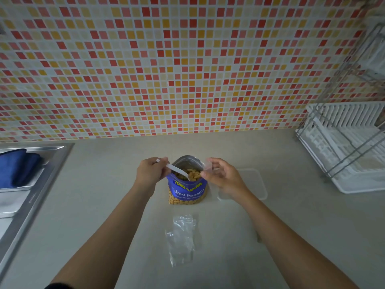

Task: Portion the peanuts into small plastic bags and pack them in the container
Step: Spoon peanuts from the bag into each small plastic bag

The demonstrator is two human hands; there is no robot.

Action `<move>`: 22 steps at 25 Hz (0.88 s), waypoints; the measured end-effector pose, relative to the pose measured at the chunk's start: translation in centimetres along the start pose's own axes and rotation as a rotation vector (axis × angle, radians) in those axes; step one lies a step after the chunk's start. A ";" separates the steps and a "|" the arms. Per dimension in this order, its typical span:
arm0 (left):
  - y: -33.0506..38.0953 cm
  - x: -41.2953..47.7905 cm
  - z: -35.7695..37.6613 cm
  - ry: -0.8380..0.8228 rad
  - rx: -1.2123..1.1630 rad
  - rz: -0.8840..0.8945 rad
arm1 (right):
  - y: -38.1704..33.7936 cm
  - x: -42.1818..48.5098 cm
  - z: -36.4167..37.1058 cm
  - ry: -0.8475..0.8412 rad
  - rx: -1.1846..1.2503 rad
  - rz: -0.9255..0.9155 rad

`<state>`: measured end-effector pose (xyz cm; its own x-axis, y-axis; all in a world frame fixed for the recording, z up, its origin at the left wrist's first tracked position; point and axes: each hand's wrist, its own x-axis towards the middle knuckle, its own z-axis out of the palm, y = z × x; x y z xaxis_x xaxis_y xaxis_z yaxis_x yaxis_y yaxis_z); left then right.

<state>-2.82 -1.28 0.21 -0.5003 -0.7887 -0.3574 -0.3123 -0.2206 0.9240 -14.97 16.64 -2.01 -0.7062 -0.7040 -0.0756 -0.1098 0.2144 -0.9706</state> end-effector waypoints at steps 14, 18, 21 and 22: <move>2.6 1.4 -3.7 0.122 -0.230 0.074 | -3.2 1.3 1.0 0.031 -0.598 -0.187; 4.5 0.5 -3.1 0.113 -0.114 0.159 | -3.3 1.7 2.0 0.038 -0.571 -0.236; 6.1 -1.8 -1.8 0.133 0.105 0.397 | -3.1 1.7 2.9 0.078 -0.396 -0.252; 6.6 -2.9 -1.4 0.134 0.208 0.513 | -3.1 1.6 3.1 0.092 -0.325 -0.249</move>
<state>-2.33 -1.27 7.57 -0.5276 -0.8338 0.1628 -0.2155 0.3167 0.9237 -13.62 12.73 0.21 -0.6884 -0.7008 0.1871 -0.4894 0.2583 -0.8329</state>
